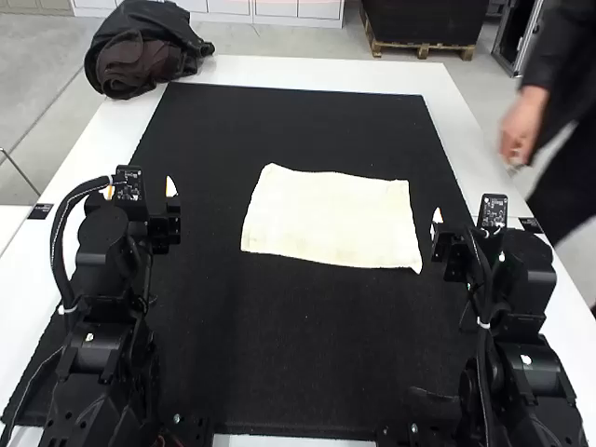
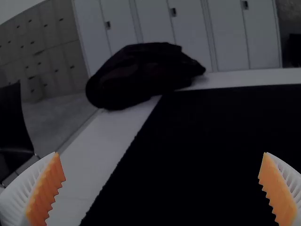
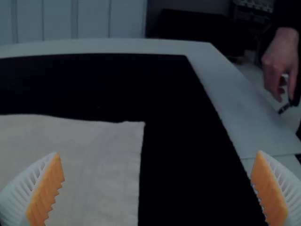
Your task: Fold the towel.
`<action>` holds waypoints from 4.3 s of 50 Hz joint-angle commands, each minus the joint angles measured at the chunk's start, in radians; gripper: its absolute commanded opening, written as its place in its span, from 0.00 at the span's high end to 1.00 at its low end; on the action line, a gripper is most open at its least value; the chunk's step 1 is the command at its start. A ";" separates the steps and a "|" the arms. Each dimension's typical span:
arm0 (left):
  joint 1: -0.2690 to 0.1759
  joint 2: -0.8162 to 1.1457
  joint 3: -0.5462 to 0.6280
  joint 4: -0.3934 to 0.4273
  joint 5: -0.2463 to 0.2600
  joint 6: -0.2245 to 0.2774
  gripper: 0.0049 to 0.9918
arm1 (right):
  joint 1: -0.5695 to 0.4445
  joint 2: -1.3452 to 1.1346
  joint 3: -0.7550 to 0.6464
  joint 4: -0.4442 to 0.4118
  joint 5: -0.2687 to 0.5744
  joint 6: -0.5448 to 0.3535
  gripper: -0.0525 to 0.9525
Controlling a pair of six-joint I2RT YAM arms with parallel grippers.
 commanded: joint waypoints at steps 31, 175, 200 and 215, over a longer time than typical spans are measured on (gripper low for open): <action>-0.004 -0.010 -0.004 0.006 0.015 -0.011 0.02 | -0.003 -0.009 -0.006 0.006 -0.011 -0.009 0.04; -0.002 -0.010 -0.004 0.006 0.015 -0.011 0.02 | -0.003 -0.010 -0.006 0.006 -0.011 -0.009 0.04; -0.002 -0.010 -0.006 -0.025 0.117 -0.026 0.02 | -0.003 -0.010 -0.006 0.004 -0.011 -0.009 0.04; -0.004 -0.010 -0.006 -0.032 0.153 -0.028 0.02 | -0.003 -0.010 -0.004 0.006 -0.011 -0.024 0.04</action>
